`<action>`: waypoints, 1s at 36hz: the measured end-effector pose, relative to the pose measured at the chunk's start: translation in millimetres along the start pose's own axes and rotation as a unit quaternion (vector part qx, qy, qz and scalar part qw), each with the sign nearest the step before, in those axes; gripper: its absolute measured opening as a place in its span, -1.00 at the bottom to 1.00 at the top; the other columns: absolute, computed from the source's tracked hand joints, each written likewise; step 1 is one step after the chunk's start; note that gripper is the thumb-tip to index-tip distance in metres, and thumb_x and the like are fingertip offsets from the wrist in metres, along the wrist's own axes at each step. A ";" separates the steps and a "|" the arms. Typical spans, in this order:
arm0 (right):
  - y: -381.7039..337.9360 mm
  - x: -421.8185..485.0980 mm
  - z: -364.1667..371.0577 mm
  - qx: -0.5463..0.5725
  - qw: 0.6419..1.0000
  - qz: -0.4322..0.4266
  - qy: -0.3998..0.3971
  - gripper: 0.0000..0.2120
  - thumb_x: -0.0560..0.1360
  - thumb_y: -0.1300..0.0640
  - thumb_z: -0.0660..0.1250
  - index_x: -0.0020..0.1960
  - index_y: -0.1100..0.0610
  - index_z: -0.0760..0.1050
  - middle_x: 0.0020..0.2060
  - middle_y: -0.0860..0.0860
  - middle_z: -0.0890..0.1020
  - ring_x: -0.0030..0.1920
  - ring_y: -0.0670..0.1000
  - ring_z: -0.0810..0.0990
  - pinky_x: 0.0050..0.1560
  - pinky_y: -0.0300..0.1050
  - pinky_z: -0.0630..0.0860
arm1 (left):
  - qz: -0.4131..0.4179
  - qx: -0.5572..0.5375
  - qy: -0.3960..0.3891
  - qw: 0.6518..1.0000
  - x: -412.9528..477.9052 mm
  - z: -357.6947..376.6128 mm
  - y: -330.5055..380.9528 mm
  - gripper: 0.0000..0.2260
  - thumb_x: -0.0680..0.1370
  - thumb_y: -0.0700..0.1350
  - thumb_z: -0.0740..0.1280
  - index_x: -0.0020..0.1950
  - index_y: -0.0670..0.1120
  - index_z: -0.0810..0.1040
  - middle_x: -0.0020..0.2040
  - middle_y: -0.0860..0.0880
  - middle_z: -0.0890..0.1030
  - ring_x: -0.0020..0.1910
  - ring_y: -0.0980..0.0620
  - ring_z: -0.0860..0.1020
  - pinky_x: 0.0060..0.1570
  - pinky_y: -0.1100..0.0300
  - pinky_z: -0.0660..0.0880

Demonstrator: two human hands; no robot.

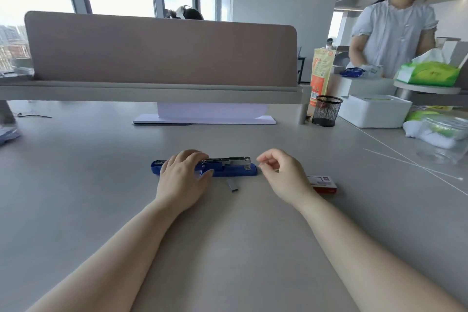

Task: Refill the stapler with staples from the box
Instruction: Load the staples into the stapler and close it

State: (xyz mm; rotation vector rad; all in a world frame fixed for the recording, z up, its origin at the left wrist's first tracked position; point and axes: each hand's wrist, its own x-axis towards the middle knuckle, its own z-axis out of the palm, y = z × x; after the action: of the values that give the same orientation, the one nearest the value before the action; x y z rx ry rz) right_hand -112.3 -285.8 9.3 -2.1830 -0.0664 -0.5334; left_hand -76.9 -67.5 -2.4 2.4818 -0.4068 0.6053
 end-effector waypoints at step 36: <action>-9.8 -2.8 8.8 -0.076 0.996 -0.046 0.027 -0.98 0.41 0.06 0.38 -0.17 -0.01 0.56 -0.25 -0.11 0.58 -0.22 -0.07 0.54 -0.04 0.01 0.51 | -0.048 0.084 -0.044 0.994 2.4 1.8 -5.3 -0.60 0.49 0.27 0.17 0.27 0.18 0.41 0.24 0.00 0.46 0.34 -0.09 0.29 0.47 -0.11 -0.14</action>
State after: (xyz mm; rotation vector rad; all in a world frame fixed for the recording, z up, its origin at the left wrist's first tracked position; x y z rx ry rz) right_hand -114.0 -272.5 10.7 -2.3212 -0.1013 -0.6692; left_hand -72.1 -64.6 -4.8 2.6797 -0.2770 0.5101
